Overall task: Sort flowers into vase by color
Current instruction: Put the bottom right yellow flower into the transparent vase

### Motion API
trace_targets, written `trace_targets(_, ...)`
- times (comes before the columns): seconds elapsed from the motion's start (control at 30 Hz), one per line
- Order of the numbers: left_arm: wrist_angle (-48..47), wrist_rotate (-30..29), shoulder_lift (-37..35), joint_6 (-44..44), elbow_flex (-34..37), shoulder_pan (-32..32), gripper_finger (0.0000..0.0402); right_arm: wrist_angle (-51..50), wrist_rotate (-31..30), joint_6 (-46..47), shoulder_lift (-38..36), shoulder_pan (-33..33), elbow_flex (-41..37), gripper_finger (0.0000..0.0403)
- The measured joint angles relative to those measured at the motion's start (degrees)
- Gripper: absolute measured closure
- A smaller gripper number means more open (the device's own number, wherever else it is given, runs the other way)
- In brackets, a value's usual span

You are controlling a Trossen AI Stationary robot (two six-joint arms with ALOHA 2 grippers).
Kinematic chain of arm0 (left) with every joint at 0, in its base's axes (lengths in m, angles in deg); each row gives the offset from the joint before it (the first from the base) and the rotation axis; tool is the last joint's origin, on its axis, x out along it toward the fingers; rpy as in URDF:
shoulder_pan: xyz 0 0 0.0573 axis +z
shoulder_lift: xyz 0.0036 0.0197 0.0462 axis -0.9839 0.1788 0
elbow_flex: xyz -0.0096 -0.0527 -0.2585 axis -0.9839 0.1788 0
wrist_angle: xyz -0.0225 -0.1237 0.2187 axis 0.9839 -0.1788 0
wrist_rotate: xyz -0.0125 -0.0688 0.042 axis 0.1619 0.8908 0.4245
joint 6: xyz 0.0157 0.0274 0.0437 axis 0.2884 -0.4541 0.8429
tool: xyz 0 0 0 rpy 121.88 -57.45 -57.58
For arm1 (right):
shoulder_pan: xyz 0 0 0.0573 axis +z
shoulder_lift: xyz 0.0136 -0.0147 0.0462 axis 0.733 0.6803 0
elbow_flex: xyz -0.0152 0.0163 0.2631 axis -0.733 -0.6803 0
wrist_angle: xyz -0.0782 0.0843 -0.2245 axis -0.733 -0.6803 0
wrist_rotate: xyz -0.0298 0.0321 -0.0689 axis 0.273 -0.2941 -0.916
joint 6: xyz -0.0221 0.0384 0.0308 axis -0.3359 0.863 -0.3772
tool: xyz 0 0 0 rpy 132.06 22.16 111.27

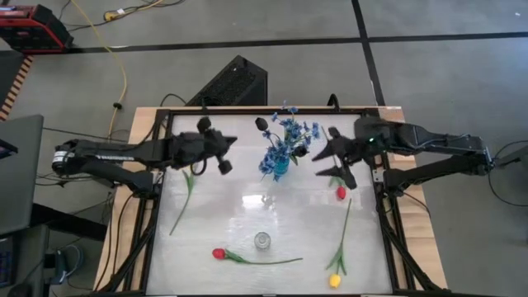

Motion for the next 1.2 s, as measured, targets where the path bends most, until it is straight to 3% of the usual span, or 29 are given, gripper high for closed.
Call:
trace_targets(0.2, 6.0, -1.0, -2.4, -1.5, 8.0, -5.8, 0.0401, -18.7, 0.0, -4.0, 2.4, 2.4, 0.0, 0.0159)
trace_targets(0.33, 10.9, -1.0, -2.3, -2.1, 12.0, -7.7, 0.0401, -24.3, -0.2, -11.9, 5.7, 4.3, -0.1, 0.0159)
trace_targets(0.5, 11.9, -0.9, -2.0, -3.9, 14.3, -8.8, 0.0401, -24.2, 0.0, -13.3, 11.4, 9.3, -1.2, 0.0159)
trace_targets(0.8, 11.9, -0.5, -2.0, -4.4, 15.3, -9.9, 0.0401, -27.8, 1.7, -5.1, 22.7, 24.6, -1.3, 0.0159)
trace_targets(1.0, 12.0, -0.6, -2.0, -3.4, 15.3, -9.9, 0.0401, -29.1, 1.7, -7.0, 31.0, 35.1, -1.3, 0.0159)
trace_targets(1.2, 12.0, 0.7, -2.0, -2.2, 15.3, -9.9, 0.0401, -29.8, 1.6, -17.7, 39.6, 40.2, -1.3, 0.0159)
